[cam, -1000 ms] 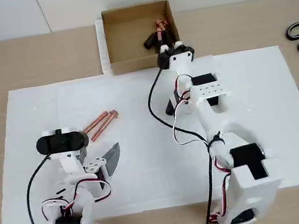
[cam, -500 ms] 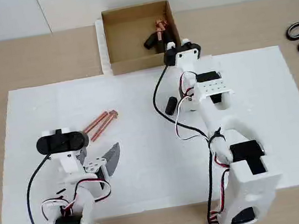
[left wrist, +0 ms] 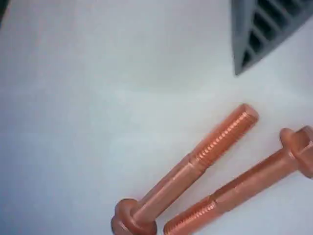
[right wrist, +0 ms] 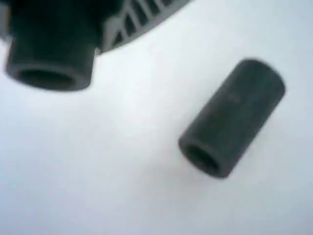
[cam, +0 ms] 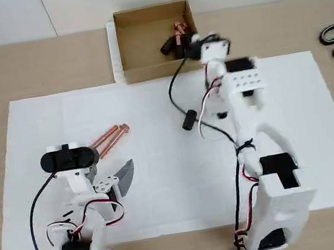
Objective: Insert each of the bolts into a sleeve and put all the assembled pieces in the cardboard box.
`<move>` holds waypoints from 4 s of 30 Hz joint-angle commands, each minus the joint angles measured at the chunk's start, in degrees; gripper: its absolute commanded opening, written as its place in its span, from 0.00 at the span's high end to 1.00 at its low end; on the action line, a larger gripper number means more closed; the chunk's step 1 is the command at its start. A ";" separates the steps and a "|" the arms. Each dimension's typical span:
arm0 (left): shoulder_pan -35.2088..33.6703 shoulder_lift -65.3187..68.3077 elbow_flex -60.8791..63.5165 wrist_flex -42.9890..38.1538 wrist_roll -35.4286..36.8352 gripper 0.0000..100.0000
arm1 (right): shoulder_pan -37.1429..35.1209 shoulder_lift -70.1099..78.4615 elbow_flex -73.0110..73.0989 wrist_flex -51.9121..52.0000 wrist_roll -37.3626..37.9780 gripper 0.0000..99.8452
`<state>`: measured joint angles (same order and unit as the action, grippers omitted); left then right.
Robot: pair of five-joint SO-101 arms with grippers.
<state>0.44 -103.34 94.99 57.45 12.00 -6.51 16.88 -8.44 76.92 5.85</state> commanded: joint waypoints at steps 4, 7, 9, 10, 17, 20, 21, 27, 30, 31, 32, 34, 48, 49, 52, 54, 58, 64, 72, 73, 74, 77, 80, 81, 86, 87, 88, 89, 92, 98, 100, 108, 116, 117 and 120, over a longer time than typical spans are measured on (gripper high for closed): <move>0.26 -0.44 -0.22 -1.32 -0.09 0.70 | -0.31 -8.48 -10.55 10.33 0.70 0.99; 0.26 -0.44 -0.22 -1.32 -0.09 0.70 | -1.27 -12.00 -10.37 11.12 0.70 1.00; 0.26 -0.44 -0.22 -1.32 -0.09 0.70 | -1.71 -11.56 -10.37 11.74 0.70 1.00; 0.26 -0.44 -0.22 -1.32 -0.09 0.70 | -1.71 -10.77 -9.93 11.82 0.70 1.00; 0.26 -0.44 -0.22 -1.32 -0.09 0.70 | -1.45 -2.24 -1.32 5.58 0.35 0.99; 0.26 -0.44 -0.22 -1.32 -0.09 0.70 | -1.80 -1.27 -0.97 4.62 0.18 0.99; 0.26 -0.44 -0.22 -1.32 -0.09 0.70 | -1.80 -1.19 -0.97 4.44 0.18 0.99; 0.26 -0.44 -0.22 -1.32 -0.09 0.70 | -1.80 -1.10 2.46 1.80 0.18 0.96; 0.26 -0.44 -0.22 -1.32 -0.09 0.70 | -1.80 -1.10 5.89 -0.31 0.18 0.87; 0.26 -0.44 -0.22 -1.32 -0.09 0.70 | -1.80 -1.10 6.77 -0.92 0.18 0.87; 0.26 -0.44 -0.22 -1.32 -0.09 0.70 | -1.80 -1.10 7.47 -1.63 0.18 0.87; 0.26 -0.44 -0.22 -1.32 -0.09 0.70 | -1.80 -1.10 8.62 -2.77 0.18 0.89; 0.26 -0.44 -0.22 -1.32 -0.09 0.70 | -1.98 -1.10 13.71 -3.12 0.09 0.89; 0.26 -0.44 -0.22 -1.32 -0.09 0.70 | -2.15 -1.19 13.63 -2.33 -0.53 0.89; 0.26 -0.44 -0.22 -1.32 -0.09 0.70 | -2.42 -1.63 13.36 -0.48 -1.23 0.89; 0.26 -0.44 -0.22 -1.32 -0.09 0.70 | -2.42 -1.63 13.36 -0.22 -1.23 0.89; 0.26 -0.44 -0.22 -1.32 -0.09 0.70 | -2.07 -1.63 13.36 -0.13 -1.23 0.89; 0.26 -0.44 -0.22 -1.32 -0.09 0.70 | -2.24 -1.63 13.36 1.98 -1.32 0.85; 0.26 -0.44 -0.22 -1.32 -0.09 0.70 | -2.33 -1.19 13.63 1.80 -1.32 0.84; 0.26 -0.44 -0.22 -1.32 -0.09 0.70 | -2.33 -1.10 13.63 1.80 -1.32 0.84; 0.26 -0.44 -0.22 -1.32 -0.09 0.70 | -2.33 -1.10 13.71 1.71 -1.41 0.84; 0.26 -0.44 -0.22 -1.32 -0.09 0.70 | -2.42 -0.22 13.71 1.10 -1.41 0.84; 0.26 -0.44 -0.22 -1.32 -0.09 0.70 | -2.42 2.95 13.71 -0.57 -1.41 0.89; 0.26 -0.44 -0.22 -1.32 -0.09 0.70 | -2.42 4.09 13.71 -1.10 -1.41 0.90; 0.26 -0.44 -0.22 -1.32 -0.09 0.70 | -2.15 5.93 13.36 -1.89 -1.14 0.95; 0.26 -0.44 -0.22 -1.32 -0.09 0.70 | -2.15 5.49 13.36 -1.98 -1.05 0.97; 0.26 -0.44 -0.22 -1.32 -0.09 0.70 | -2.15 4.70 13.36 -1.98 -1.05 0.99; 0.26 -0.44 -0.22 -1.32 -0.09 0.70 | -2.15 3.47 13.36 -1.63 -1.05 1.00; 0.26 -0.44 -0.22 -1.32 -0.09 0.70 | -2.07 -1.54 13.45 0.04 -0.88 1.00; 0.26 -0.44 -0.22 -1.32 -0.09 0.70 | -2.07 -13.76 13.36 4.79 3.08 1.00; 0.26 -0.44 -0.22 -1.32 -0.09 0.70 | -1.89 -17.54 13.36 6.73 4.04 1.00; 0.26 -0.44 -0.22 -1.32 -0.09 0.70 | -1.36 -28.88 13.36 12.18 4.40 1.00; 2.55 -0.44 1.10 -5.63 -0.26 0.70 | 2.24 -31.34 13.54 12.97 4.40 1.00; 2.37 -0.44 1.10 -5.63 -0.18 0.70 | 2.77 -31.25 13.63 12.97 4.40 1.00; 2.29 -0.44 0.04 -5.54 -1.76 0.70 | 3.56 -31.25 13.63 12.53 4.40 1.00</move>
<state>2.37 -103.34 96.31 53.49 11.91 -3.60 -11.78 5.45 89.41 9.71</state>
